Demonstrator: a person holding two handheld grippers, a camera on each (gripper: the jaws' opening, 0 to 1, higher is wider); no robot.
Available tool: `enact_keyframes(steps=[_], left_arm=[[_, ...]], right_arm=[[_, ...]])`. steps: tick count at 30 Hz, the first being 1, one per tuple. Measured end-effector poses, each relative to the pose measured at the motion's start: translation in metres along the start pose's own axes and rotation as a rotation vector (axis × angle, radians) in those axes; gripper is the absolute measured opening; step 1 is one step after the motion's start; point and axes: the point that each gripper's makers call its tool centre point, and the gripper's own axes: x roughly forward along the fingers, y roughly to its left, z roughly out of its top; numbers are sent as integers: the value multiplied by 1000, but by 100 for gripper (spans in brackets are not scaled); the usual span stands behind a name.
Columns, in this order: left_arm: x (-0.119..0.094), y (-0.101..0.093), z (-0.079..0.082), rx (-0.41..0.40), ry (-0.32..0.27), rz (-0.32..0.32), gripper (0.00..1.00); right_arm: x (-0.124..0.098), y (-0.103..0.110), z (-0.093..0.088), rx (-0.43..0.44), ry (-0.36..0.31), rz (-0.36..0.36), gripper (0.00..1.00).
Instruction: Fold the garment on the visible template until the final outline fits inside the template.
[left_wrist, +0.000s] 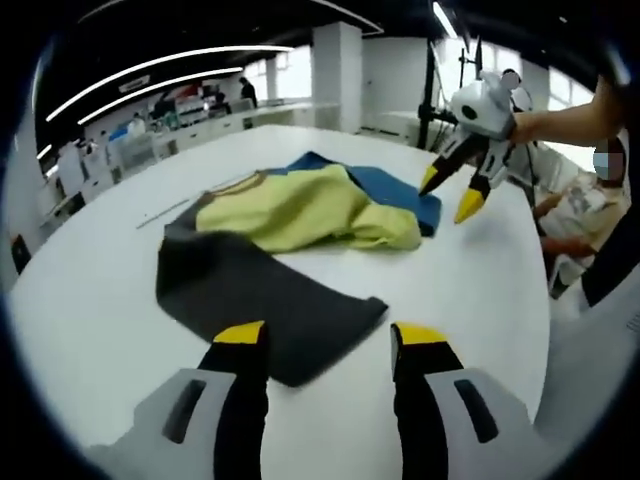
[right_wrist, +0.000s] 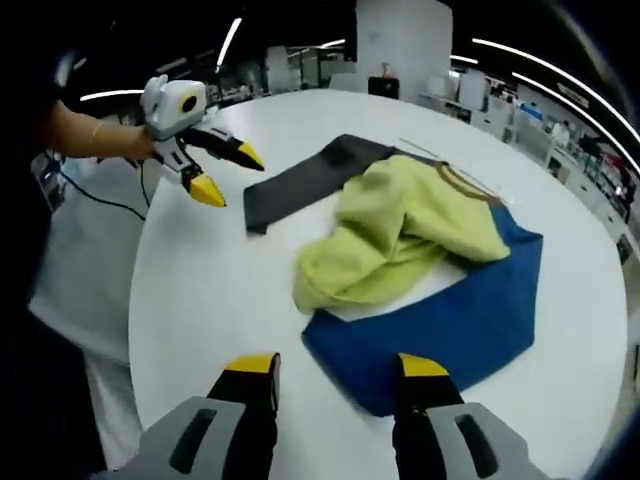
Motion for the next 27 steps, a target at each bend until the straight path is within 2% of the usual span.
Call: enact_keyframes(steps=[4, 9, 13, 17, 23, 25, 27], left_arm=[[3, 1, -6, -13, 8, 14, 38], [7, 4, -13, -43, 19, 23, 31], [10, 1, -18, -21, 46, 18, 28], [11, 3, -18, -1, 48, 30, 25], [12, 8, -19, 44, 64, 52, 19], [13, 9, -19, 55, 68, 66, 18], [13, 9, -20, 77, 74, 72, 17]], right_arm=[[3, -1, -2, -3, 1, -16, 32], [7, -3, -3, 36, -11, -22, 28], [8, -4, -4, 29, -9, -39, 24], [9, -7, -6, 24, -3, -55, 22], [12, -9, -8, -13, 15, -82, 18], [12, -10, -10, -85, 39, -98, 17], [13, -7, -9, -97, 35, -95, 15]])
